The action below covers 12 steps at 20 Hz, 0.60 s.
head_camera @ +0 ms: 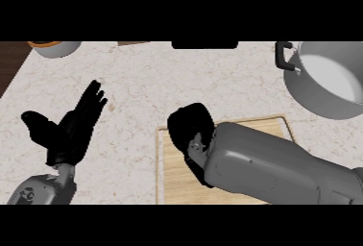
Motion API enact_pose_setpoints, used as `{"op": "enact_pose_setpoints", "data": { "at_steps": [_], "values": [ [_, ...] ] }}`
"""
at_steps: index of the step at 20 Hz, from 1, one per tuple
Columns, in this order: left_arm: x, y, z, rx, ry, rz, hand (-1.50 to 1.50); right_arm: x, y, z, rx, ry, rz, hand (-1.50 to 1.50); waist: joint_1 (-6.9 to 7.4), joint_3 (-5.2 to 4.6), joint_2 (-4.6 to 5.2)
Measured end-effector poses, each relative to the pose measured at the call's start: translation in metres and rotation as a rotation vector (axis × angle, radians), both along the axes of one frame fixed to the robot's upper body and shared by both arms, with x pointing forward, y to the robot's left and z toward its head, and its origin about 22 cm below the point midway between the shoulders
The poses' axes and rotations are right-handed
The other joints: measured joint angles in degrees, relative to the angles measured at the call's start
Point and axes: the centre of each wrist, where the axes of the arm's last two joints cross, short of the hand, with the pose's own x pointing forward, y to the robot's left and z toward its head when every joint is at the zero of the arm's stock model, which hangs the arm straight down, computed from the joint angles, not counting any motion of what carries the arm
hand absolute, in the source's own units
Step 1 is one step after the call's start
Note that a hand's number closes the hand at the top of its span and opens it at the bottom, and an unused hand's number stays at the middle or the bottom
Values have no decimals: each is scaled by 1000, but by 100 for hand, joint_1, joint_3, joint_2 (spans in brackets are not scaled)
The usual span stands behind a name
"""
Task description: Pick the squash from the tray and place it in the pot
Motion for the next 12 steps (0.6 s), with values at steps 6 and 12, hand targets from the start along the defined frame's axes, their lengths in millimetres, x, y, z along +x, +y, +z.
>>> {"op": "enact_pose_setpoints", "data": {
  "at_steps": [6,12],
  "values": [
    [-6,5,-6,2,7,4,0,2,-5,-18,-104,21,-16,-150,-29,2,-13],
    [-8,6,-2,0,-1,6,0,-8,-2,-27,-129,5,-20,-150,-35,8,-7]
  ]
}}
